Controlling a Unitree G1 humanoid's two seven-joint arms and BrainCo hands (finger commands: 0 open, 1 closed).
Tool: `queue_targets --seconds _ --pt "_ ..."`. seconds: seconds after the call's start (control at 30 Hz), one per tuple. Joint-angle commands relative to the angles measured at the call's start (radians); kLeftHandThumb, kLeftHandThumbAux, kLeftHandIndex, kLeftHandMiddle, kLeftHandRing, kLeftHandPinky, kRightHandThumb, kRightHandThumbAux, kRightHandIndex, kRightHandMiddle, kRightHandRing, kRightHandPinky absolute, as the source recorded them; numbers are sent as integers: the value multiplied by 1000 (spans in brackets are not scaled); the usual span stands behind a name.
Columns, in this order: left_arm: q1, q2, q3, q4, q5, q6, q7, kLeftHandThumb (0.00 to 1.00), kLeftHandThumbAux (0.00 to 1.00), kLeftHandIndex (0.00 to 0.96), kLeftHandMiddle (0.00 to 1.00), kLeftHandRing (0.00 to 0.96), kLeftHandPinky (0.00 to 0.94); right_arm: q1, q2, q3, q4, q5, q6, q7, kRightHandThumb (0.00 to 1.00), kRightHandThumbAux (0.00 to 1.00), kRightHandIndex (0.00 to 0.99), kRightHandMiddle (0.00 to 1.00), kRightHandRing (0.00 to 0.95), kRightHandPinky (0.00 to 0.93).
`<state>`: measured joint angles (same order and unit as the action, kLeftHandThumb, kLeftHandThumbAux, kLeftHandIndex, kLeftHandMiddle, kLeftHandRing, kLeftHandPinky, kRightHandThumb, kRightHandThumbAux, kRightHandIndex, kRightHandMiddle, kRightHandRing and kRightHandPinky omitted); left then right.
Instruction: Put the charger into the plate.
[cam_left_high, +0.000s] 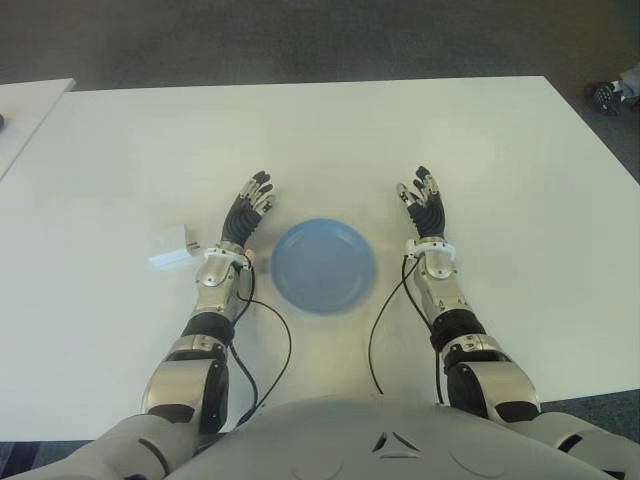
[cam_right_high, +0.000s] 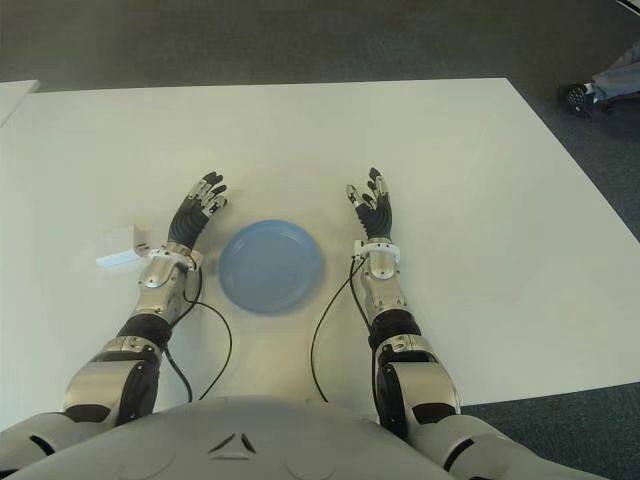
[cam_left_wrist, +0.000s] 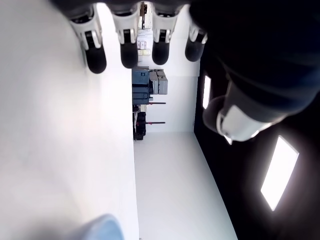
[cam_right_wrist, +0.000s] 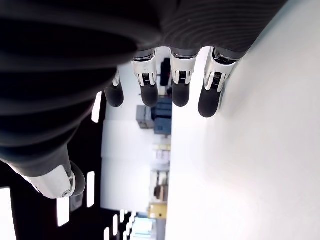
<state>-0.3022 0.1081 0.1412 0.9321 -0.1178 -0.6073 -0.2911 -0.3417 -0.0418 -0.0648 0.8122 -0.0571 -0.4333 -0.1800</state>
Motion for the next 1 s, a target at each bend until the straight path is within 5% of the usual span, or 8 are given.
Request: queue_targets --seconds 0.03,1.0 --pt "21 -12 0 13 8 16 25 216 593 0 89 112 165 39 2 8 32 -5 28 18 295 590 30 67 69 115" --pt "27 -6 8 -56 -1 6 59 214 599 5 103 118 159 64 1 55 13 -44 -2 56 258 549 40 86 92 145"
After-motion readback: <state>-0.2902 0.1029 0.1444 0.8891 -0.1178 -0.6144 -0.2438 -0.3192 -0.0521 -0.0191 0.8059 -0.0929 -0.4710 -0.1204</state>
